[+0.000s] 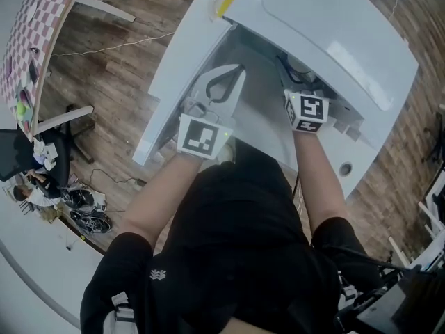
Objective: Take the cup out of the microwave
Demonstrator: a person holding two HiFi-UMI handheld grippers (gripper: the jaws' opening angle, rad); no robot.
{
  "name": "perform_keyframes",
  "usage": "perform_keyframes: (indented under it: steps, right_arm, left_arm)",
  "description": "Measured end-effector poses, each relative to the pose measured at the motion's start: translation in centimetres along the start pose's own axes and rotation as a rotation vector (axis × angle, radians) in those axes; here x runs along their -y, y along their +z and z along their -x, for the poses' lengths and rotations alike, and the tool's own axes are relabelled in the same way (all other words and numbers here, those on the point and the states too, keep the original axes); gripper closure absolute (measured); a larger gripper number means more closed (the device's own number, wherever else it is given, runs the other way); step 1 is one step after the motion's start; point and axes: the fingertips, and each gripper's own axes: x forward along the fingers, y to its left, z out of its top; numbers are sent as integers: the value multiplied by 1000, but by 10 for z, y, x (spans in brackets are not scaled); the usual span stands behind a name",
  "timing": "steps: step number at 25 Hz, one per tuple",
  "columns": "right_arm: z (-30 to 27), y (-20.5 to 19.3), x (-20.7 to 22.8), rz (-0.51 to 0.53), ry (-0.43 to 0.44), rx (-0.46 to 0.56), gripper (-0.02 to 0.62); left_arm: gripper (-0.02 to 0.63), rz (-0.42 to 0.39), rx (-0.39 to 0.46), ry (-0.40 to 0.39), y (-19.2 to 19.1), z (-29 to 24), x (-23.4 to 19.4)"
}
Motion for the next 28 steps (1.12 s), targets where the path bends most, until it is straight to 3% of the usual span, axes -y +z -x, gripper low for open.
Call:
perform_keyframes:
  steps: [9,19,28]
  right_arm:
    - [36,11,-28,-4,9,-25,204]
    - [84,21,-43,-12,5,-29,204]
    - [120,59,-47,-5,27,-8,204]
  left_arm:
    - [603,54,41,10,23,34,-1]
    - [603,43,64,5,49,55,3]
    - [603,23,84,-25,77,61,8]
